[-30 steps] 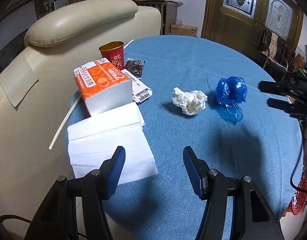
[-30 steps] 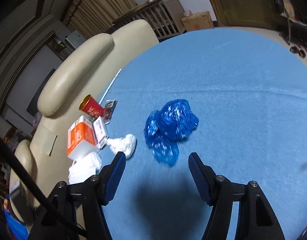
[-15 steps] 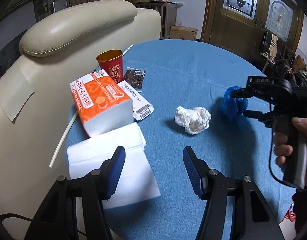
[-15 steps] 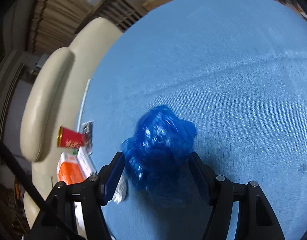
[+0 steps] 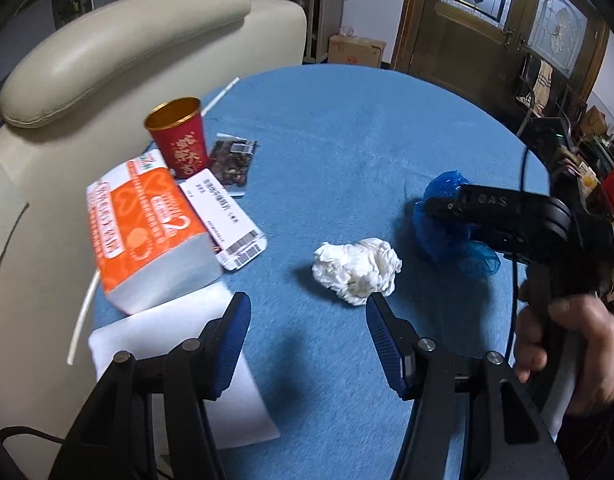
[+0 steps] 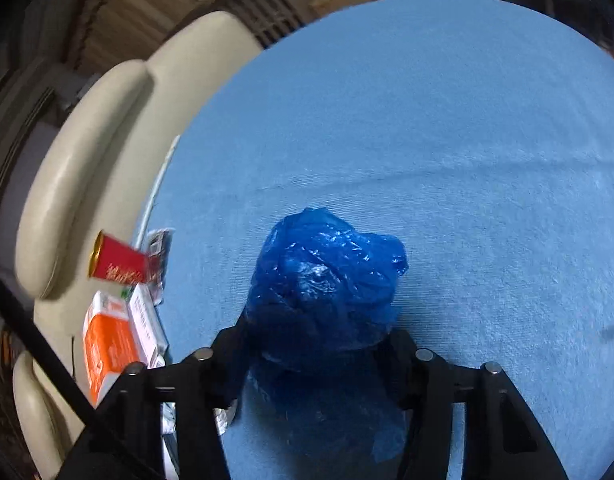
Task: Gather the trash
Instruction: 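Grasp the blue plastic bag with the right gripper, then grasp the crumpled white paper with the left gripper while the right holds the blue bag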
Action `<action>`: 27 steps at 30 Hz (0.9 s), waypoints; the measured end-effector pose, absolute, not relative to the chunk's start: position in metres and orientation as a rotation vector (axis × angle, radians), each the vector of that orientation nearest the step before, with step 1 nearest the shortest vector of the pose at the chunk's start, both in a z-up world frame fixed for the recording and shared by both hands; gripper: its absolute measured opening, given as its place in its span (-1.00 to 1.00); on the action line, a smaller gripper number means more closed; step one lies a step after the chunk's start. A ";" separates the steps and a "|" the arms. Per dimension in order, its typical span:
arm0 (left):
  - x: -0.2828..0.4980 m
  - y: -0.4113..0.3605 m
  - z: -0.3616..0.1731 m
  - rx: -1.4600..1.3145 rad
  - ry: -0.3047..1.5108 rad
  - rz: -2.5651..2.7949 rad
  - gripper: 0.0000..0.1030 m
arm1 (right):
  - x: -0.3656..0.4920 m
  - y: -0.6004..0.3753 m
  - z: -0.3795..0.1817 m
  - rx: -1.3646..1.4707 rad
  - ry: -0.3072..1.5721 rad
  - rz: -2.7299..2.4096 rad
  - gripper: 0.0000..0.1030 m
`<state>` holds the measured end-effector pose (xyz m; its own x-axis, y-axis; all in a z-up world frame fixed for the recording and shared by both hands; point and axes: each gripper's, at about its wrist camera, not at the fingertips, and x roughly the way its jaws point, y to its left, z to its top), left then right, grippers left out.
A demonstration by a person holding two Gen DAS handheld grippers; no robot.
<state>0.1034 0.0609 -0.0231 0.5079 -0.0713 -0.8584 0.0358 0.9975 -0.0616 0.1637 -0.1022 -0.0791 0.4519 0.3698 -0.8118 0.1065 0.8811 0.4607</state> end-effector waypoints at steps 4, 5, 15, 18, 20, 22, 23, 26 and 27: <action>0.119 0.052 -0.029 -0.054 1.072 -0.077 0.18 | 0.154 -0.111 -0.075 0.487 1.057 0.200 0.05; 0.124 0.048 -0.033 -0.053 1.088 -0.083 0.18 | 0.149 -0.117 -0.072 0.487 1.047 0.202 0.05; 0.152 0.030 -0.061 -0.084 1.174 -0.118 0.18 | 0.095 -0.166 -0.055 0.454 0.983 0.219 0.05; 0.155 0.025 -0.068 -0.094 1.192 -0.127 0.18 | 0.076 -0.178 -0.049 0.441 0.961 0.230 0.05; 0.156 0.022 -0.071 -0.103 1.202 -0.134 0.18 | 0.065 -0.184 -0.045 0.430 0.946 0.242 0.05; 0.156 0.019 -0.074 -0.101 1.202 -0.133 0.18 | 0.055 -0.187 -0.044 0.420 0.935 0.245 0.05; 0.156 0.017 -0.075 -0.095 1.197 -0.132 0.18 | 0.051 -0.187 -0.045 0.424 0.934 0.245 0.05; 0.152 0.012 -0.076 -0.085 1.180 -0.137 0.18 | 0.042 -0.194 -0.048 0.435 0.934 0.233 0.05; 0.151 0.012 -0.074 -0.089 1.169 -0.141 -0.02 | 0.039 -0.196 -0.050 0.435 0.936 0.226 0.05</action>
<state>0.1510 0.0125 -0.0744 0.3833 -0.1568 -0.9102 0.0642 0.9876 -0.1432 0.0395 -0.1963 -0.0499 0.5776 0.3718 -0.7268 -0.0011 0.8906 0.4548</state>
